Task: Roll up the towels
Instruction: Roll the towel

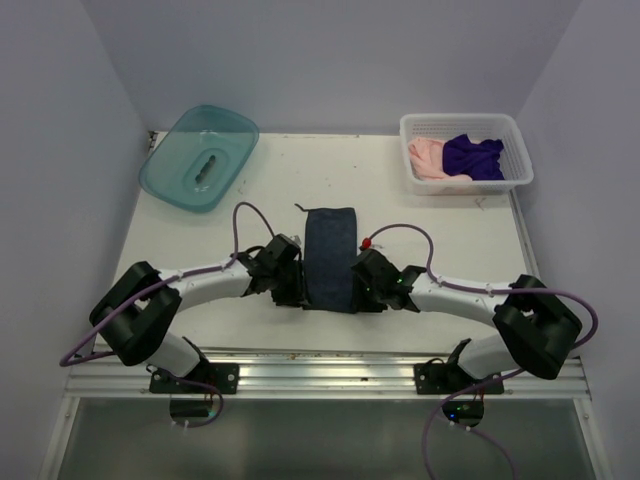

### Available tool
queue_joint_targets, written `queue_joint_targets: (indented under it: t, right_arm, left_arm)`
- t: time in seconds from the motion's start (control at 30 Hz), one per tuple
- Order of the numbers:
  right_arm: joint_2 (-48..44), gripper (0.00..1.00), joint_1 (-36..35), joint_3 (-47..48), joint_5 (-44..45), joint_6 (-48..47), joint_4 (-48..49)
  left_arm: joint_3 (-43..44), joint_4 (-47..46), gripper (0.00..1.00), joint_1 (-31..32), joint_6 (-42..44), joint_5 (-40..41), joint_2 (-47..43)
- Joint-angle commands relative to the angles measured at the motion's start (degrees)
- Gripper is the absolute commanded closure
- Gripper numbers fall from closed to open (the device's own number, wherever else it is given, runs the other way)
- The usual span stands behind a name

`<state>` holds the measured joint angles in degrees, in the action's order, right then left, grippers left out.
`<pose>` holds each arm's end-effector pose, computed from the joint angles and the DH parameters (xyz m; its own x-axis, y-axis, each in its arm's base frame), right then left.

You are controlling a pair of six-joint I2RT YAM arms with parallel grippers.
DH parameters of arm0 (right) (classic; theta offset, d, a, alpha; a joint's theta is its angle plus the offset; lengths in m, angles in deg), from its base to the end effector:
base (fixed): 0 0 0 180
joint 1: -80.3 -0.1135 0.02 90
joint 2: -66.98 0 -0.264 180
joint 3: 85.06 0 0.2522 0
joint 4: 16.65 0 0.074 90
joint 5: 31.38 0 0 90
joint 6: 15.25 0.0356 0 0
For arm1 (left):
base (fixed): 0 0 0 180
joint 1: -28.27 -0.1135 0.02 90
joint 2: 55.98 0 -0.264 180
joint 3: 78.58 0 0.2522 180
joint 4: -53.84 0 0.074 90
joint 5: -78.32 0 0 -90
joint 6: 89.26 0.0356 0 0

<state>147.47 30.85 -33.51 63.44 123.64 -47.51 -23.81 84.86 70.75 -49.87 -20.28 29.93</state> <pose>0.1662 0.1897 0.1572 -0.9192 0.0805 -0.3855 -0.0564 0.9419 0.3313 0.1941 -0.1849 0.1498 -0.9697 -0.1482 -0.1942 -0.0476 0.8943 -0.4448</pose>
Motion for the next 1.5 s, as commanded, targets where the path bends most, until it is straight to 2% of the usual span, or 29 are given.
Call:
queue_joint_targets:
  t: [0.0, 0.2, 0.5, 0.63, 0.67, 0.73, 0.9, 1.33, 1.47]
  right_arm:
    - [-0.1, 0.72, -0.2, -0.6, -0.4, 1.9, 2.0]
    - [0.5, 0.83, -0.1, -1.0, -0.7, 2.4, 2.6]
    - [-0.7, 0.84, -0.2, -1.5, 0.1, 2.6, 2.2]
    - [-1.6, 0.8, -0.2, -2.0, 0.7, 2.8, 1.7]
    - [-1.8, 0.76, -0.2, -2.1, 1.0, 2.9, 1.7]
    - [-1.9, 0.73, -0.2, -2.4, 0.8, 3.1, 1.8]
    - [-2.5, 0.72, -0.2, -2.9, 0.8, 3.2, 1.5]
    - [-4.1, 0.74, -0.3, -3.7, 0.1, 3.9, 1.8]
    - [-3.8, 0.79, -0.3, -3.7, -0.1, 3.7, 2.2]
  left_arm:
    - [-1.4, -2.0, 0.61, 0.7, -1.2, 1.6, 1.5]
    - [-1.7, -2.0, 0.69, 1.4, -2.1, 1.4, 2.7]
    - [-2.4, -0.8, 0.78, 1.6, -3.6, 2.4, 1.0]
    - [-3.7, -0.1, 0.76, 1.6, -4.1, 2.7, -0.6]
    - [-3.9, -0.1, 0.7, 1.6, -4.1, 2.8, -0.8]
    - [-4.0, -0.2, 0.64, 1.6, -4.3, 3.1, -0.6]
    - [-4.1, -0.9, 0.62, 1.8, -4.5, 2.4, 0.3]
    - [-5.4, -1.8, 0.69, 2.0, -5.5, 2.4, -0.2]
    - [-4.9, -1.9, 0.72, 2.1, -5.6, 2.4, 0.2]
